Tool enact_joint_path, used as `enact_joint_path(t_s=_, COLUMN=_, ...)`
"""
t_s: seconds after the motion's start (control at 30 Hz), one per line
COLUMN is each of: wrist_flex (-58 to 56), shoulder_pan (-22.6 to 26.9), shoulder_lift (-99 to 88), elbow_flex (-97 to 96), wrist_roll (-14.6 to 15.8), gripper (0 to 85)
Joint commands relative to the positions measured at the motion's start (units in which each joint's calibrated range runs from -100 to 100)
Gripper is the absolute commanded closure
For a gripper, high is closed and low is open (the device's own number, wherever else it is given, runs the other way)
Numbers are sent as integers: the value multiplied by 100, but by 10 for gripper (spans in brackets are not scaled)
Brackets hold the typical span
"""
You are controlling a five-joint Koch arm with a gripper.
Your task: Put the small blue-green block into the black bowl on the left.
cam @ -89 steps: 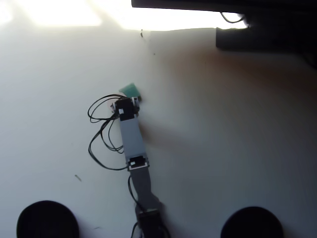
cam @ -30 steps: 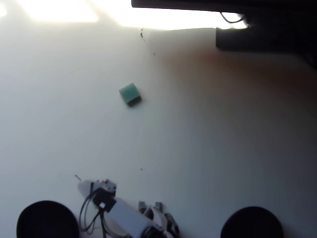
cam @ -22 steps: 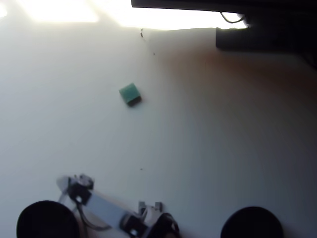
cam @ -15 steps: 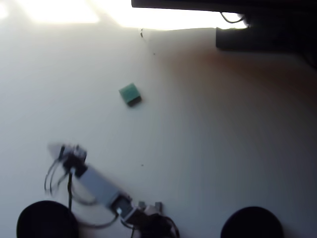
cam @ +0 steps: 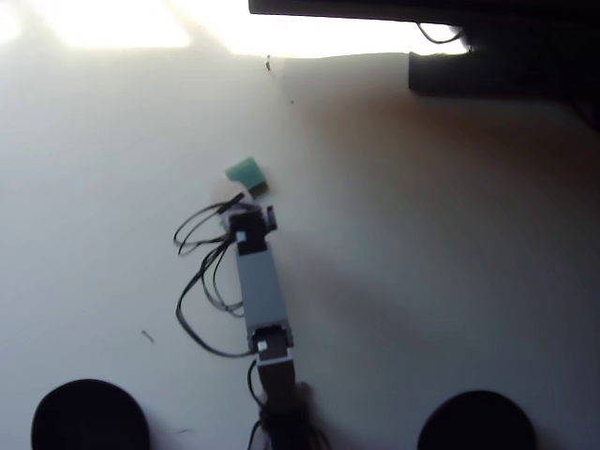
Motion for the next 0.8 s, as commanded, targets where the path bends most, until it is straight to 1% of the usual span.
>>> enact_joint_path(t_s=0.0, wrist_flex=76, shoulder_pan=-44, shoulder_lift=297, elbow_flex=826, wrist_roll=-63, gripper=326)
enact_joint_path(t_s=0.1, wrist_flex=-216, shoulder_pan=-54, shoulder_lift=972, elbow_flex=1686, wrist_roll=-68, gripper=326)
enact_joint_path(t_s=0.23, wrist_flex=-808, shoulder_pan=10, shoulder_lift=2536, elbow_flex=3802, wrist_roll=-103, gripper=333)
enact_joint_path(t_s=0.43, wrist_flex=-1043, shoulder_pan=-15, shoulder_lift=2900, elbow_flex=3811, wrist_roll=-98, gripper=330)
enact_joint_path(t_s=0.77, wrist_flex=-970, shoulder_pan=-10, shoulder_lift=3264, elbow_flex=3830, wrist_roll=-171, gripper=329)
